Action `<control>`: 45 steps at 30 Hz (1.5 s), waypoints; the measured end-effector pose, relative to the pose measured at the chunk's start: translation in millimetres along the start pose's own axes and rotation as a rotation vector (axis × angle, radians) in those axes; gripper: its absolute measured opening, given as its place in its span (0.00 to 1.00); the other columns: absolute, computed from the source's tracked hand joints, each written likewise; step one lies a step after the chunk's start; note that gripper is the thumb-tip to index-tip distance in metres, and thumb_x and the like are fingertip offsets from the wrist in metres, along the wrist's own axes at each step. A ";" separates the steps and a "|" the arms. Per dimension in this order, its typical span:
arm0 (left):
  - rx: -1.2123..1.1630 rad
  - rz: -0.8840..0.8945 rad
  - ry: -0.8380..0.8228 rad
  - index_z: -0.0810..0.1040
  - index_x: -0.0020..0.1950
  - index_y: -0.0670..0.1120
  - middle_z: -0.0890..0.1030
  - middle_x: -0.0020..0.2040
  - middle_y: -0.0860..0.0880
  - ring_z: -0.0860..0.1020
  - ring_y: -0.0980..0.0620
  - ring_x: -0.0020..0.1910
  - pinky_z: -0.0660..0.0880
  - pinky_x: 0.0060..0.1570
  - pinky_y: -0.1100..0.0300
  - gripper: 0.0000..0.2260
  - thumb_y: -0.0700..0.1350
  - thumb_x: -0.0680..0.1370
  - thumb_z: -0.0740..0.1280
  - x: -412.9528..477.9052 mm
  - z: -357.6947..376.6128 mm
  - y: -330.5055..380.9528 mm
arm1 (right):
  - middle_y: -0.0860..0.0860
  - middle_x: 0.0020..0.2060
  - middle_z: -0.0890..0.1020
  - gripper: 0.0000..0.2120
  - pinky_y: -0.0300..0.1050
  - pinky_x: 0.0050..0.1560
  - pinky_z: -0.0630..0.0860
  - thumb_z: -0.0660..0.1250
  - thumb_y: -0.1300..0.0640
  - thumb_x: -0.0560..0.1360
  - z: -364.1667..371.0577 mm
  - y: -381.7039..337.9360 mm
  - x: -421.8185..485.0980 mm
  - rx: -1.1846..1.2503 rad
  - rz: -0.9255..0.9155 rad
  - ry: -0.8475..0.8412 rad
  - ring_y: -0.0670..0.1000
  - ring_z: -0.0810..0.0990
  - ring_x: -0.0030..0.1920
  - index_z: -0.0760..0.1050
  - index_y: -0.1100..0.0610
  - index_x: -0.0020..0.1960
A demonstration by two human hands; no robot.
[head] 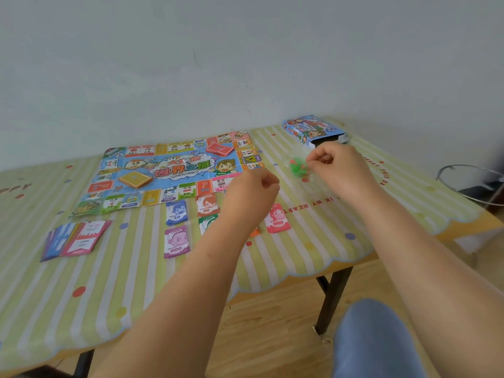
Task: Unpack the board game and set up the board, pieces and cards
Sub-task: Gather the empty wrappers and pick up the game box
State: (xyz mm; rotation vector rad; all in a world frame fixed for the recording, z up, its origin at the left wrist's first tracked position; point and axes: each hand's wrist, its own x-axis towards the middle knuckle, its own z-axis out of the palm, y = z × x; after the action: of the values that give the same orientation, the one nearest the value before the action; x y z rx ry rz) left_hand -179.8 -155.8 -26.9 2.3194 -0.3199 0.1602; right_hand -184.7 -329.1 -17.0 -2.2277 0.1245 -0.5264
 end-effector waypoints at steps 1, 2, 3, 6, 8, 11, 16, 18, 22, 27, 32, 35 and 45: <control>-0.005 0.008 -0.005 0.81 0.54 0.50 0.80 0.47 0.56 0.78 0.55 0.46 0.73 0.44 0.62 0.09 0.44 0.78 0.63 3.1 1.8 1.8 | 0.42 0.34 0.77 0.04 0.30 0.32 0.67 0.67 0.59 0.75 -2.3 3.8 2.3 -0.007 0.016 0.026 0.37 0.75 0.32 0.79 0.52 0.45; -0.003 0.018 -0.010 0.80 0.56 0.50 0.81 0.49 0.55 0.78 0.55 0.47 0.73 0.46 0.62 0.09 0.44 0.78 0.63 7.3 4.6 4.7 | 0.41 0.34 0.76 0.04 0.33 0.33 0.67 0.66 0.59 0.75 -5.2 8.4 5.0 -0.019 0.031 0.044 0.38 0.74 0.33 0.79 0.51 0.45; 0.006 0.027 -0.015 0.80 0.57 0.49 0.81 0.51 0.54 0.78 0.54 0.50 0.74 0.48 0.61 0.10 0.44 0.78 0.63 11.0 6.8 6.9 | 0.41 0.35 0.76 0.04 0.34 0.34 0.67 0.66 0.59 0.75 -7.2 12.7 6.9 -0.039 0.043 0.050 0.39 0.73 0.35 0.79 0.51 0.46; 0.059 0.035 -0.063 0.77 0.63 0.47 0.80 0.58 0.51 0.77 0.51 0.56 0.74 0.54 0.58 0.14 0.44 0.79 0.63 20.5 13.7 15.5 | 0.46 0.44 0.80 0.07 0.39 0.40 0.68 0.67 0.58 0.75 -10.7 24.6 11.2 -0.128 0.079 0.014 0.46 0.77 0.42 0.79 0.53 0.52; 0.110 0.029 -0.108 0.75 0.66 0.47 0.78 0.61 0.50 0.77 0.50 0.59 0.73 0.57 0.57 0.16 0.45 0.79 0.63 25.1 18.7 18.8 | 0.50 0.52 0.80 0.10 0.41 0.47 0.69 0.68 0.57 0.75 -11.3 31.6 13.7 -0.215 0.084 0.002 0.51 0.78 0.51 0.79 0.54 0.56; 0.175 0.002 -0.141 0.73 0.68 0.47 0.77 0.63 0.49 0.76 0.49 0.60 0.73 0.56 0.56 0.16 0.47 0.80 0.61 30.2 26.4 20.9 | 0.53 0.59 0.77 0.13 0.44 0.53 0.70 0.67 0.55 0.76 -11.7 39.0 16.6 -0.319 0.089 -0.018 0.53 0.77 0.58 0.78 0.54 0.60; 0.238 0.008 -0.159 0.72 0.69 0.47 0.77 0.64 0.48 0.76 0.47 0.60 0.75 0.57 0.54 0.17 0.49 0.80 0.60 34.5 38.5 28.5 | 0.53 0.61 0.76 0.15 0.43 0.51 0.69 0.66 0.59 0.76 -14.6 46.3 19.6 -0.360 0.109 -0.064 0.54 0.77 0.58 0.76 0.53 0.63; 0.253 0.023 -0.159 0.72 0.69 0.48 0.78 0.63 0.49 0.76 0.48 0.60 0.75 0.58 0.53 0.17 0.49 0.80 0.60 34.8 41.9 29.9 | 0.53 0.61 0.76 0.17 0.43 0.50 0.70 0.64 0.63 0.75 -16.9 46.8 20.2 -0.361 0.117 -0.069 0.54 0.76 0.58 0.77 0.53 0.63; 0.240 0.041 -0.144 0.74 0.66 0.48 0.78 0.62 0.49 0.76 0.48 0.59 0.74 0.58 0.54 0.16 0.48 0.79 0.62 33.4 49.7 33.1 | 0.54 0.62 0.76 0.23 0.46 0.47 0.74 0.59 0.69 0.74 -26.6 47.1 19.3 -0.367 0.146 -0.079 0.55 0.76 0.59 0.76 0.53 0.64; 0.234 0.068 -0.156 0.75 0.65 0.48 0.78 0.62 0.50 0.75 0.48 0.60 0.73 0.58 0.55 0.16 0.49 0.79 0.63 32.5 61.5 41.5 | 0.53 0.61 0.77 0.24 0.44 0.42 0.73 0.58 0.71 0.72 -37.4 55.6 21.0 -0.363 0.175 -0.063 0.56 0.76 0.57 0.77 0.53 0.63; 0.232 0.092 -0.158 0.79 0.60 0.49 0.80 0.57 0.50 0.77 0.49 0.57 0.75 0.56 0.54 0.13 0.49 0.78 0.63 33.3 70.1 49.5 | 0.53 0.58 0.79 0.22 0.43 0.52 0.71 0.60 0.70 0.71 -48.4 65.1 23.1 -0.387 0.164 -0.052 0.54 0.77 0.57 0.79 0.54 0.60; 0.216 0.084 -0.148 0.81 0.55 0.49 0.82 0.51 0.50 0.79 0.47 0.50 0.78 0.50 0.53 0.11 0.47 0.78 0.62 37.1 69.9 52.1 | 0.52 0.56 0.80 0.19 0.41 0.49 0.71 0.61 0.68 0.72 -49.3 69.3 25.9 -0.389 0.160 -0.046 0.53 0.78 0.55 0.79 0.52 0.57; 0.184 -0.032 -0.055 0.77 0.57 0.45 0.80 0.53 0.46 0.81 0.47 0.48 0.79 0.48 0.50 0.13 0.50 0.78 0.62 81.8 73.8 44.6 | 0.53 0.60 0.79 0.17 0.50 0.58 0.75 0.66 0.53 0.75 -31.9 63.6 65.5 -0.488 0.004 -0.079 0.55 0.77 0.59 0.77 0.53 0.63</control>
State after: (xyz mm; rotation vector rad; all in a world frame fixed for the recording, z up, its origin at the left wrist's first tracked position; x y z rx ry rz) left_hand -112.4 -253.5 -29.9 2.5135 -0.3066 0.1137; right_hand -133.1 -410.5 -24.8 -2.7183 0.2360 -0.4375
